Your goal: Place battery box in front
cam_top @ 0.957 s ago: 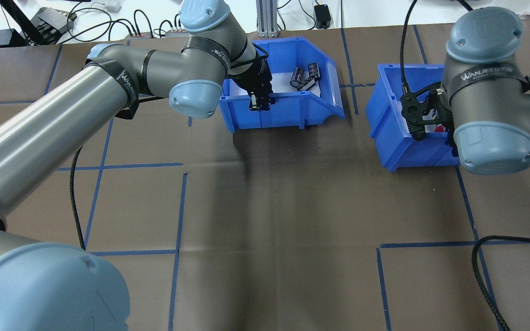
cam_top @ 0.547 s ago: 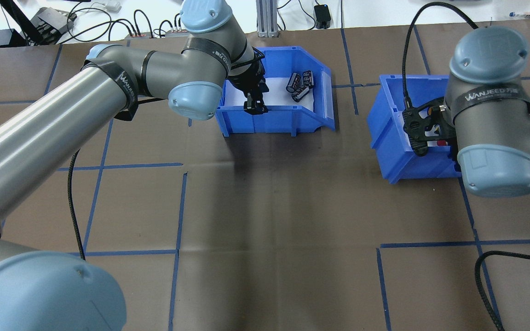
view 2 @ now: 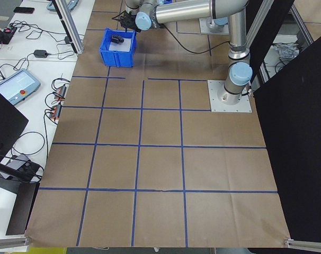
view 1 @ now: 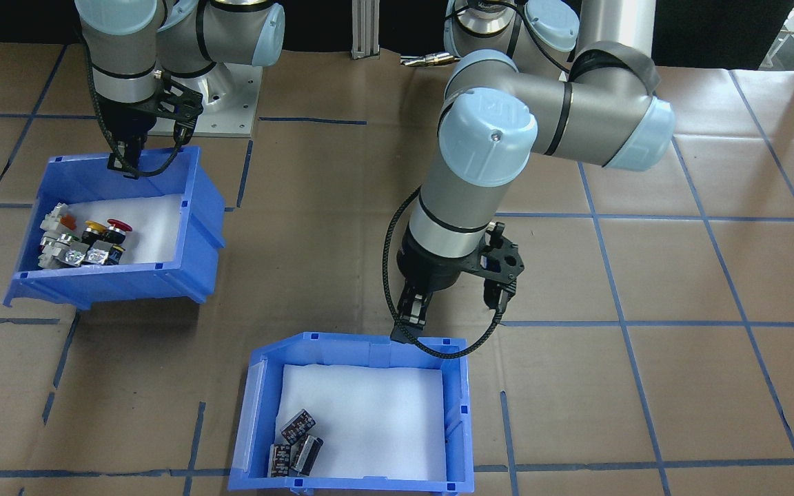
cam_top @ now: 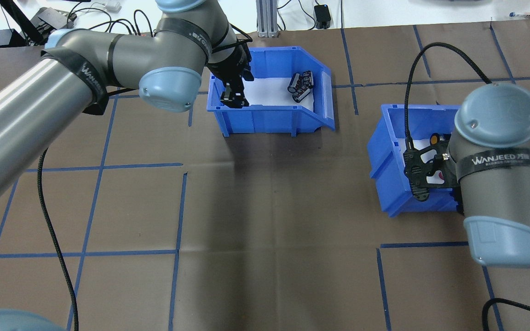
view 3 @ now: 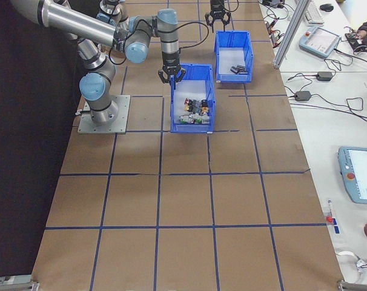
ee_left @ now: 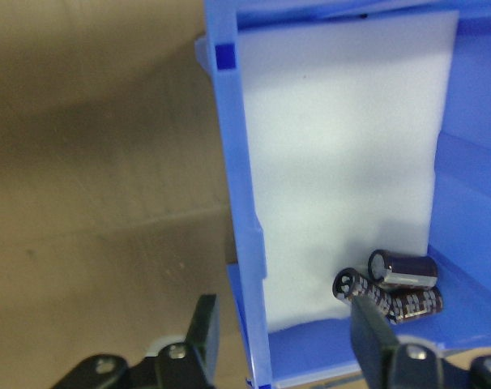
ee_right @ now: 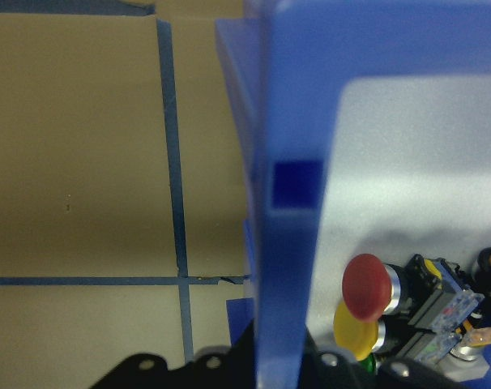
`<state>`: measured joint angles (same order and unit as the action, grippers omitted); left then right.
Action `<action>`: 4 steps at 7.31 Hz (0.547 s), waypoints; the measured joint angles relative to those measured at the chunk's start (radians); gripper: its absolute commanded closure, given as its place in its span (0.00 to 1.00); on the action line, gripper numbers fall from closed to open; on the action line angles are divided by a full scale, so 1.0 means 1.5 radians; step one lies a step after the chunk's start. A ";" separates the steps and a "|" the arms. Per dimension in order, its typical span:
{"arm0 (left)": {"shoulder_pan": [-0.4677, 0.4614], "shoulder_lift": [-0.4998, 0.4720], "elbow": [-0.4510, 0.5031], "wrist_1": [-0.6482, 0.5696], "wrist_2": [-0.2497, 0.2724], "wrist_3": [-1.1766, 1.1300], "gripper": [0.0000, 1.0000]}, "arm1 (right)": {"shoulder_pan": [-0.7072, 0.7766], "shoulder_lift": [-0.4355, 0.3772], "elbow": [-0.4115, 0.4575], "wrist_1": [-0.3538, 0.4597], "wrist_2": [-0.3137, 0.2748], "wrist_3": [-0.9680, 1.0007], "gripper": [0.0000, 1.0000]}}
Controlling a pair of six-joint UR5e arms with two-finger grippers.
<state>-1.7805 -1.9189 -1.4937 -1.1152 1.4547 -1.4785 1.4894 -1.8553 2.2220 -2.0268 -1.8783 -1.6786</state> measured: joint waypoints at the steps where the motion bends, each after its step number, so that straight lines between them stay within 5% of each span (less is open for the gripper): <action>1: 0.022 0.041 -0.001 -0.064 0.017 0.126 0.00 | 0.018 -0.011 0.009 0.006 0.003 0.022 1.00; 4: 0.082 0.141 -0.004 -0.229 0.030 0.532 0.00 | 0.130 -0.011 0.014 0.040 0.004 0.166 1.00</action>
<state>-1.6573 -1.7072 -1.5001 -1.4594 1.5005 -0.6806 1.6843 -1.8716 2.2424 -1.9661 -1.8724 -1.4299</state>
